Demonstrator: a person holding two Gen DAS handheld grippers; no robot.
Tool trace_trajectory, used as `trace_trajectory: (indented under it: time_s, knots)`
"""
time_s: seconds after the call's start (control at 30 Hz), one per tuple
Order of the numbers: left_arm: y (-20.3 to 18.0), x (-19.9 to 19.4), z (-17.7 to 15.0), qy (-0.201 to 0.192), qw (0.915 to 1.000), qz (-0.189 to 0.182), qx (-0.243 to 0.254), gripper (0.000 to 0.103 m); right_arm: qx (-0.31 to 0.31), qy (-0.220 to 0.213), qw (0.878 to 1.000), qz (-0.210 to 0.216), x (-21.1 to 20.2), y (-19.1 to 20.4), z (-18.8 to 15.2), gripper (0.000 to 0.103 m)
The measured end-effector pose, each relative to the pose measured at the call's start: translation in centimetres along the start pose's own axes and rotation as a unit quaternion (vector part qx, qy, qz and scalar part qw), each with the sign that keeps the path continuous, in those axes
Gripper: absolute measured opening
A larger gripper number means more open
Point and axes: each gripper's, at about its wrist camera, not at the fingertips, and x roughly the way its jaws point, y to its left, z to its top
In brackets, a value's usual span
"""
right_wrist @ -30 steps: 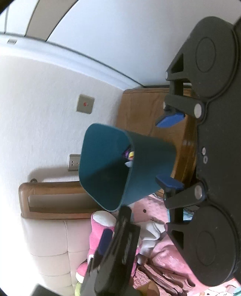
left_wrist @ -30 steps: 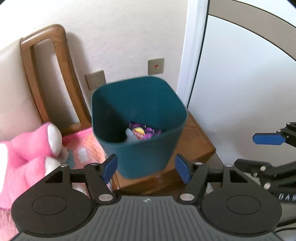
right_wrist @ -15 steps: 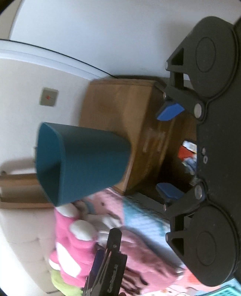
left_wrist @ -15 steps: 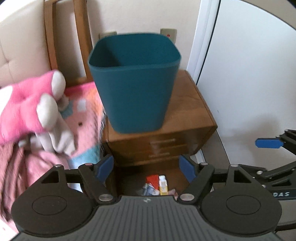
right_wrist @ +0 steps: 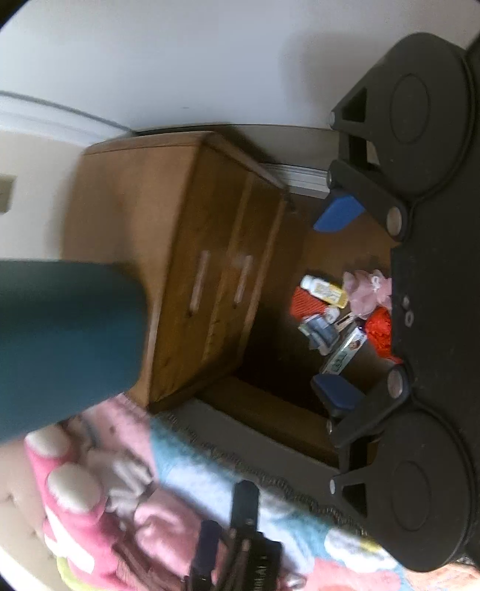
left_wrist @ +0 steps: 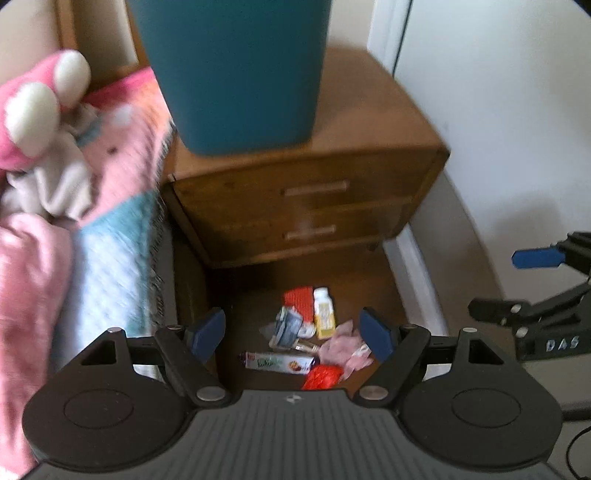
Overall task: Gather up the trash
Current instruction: 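Lower both tools back down to the remaining floor trash, then grasp red plastic bag with left tool while right tool grasps pink sponge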
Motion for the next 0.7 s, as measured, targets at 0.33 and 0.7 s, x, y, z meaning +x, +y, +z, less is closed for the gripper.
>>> trace_trajectory:
  time_s: [0.33, 0.7]
  knots:
    - [-2.4, 15.8, -8.4, 0.081, 0.9959, -0.01, 0.039, 0.08, 0.044, 0.06, 0.997, 0.01, 14.2, -1.7, -6.8, 0.083]
    - [-5.9, 32.4, -17.9, 0.141, 0.9867, -0.025, 0.078, 0.08, 0.086, 0.122, 0.989, 0.011, 32.1, -4.3, -14.6, 0.079]
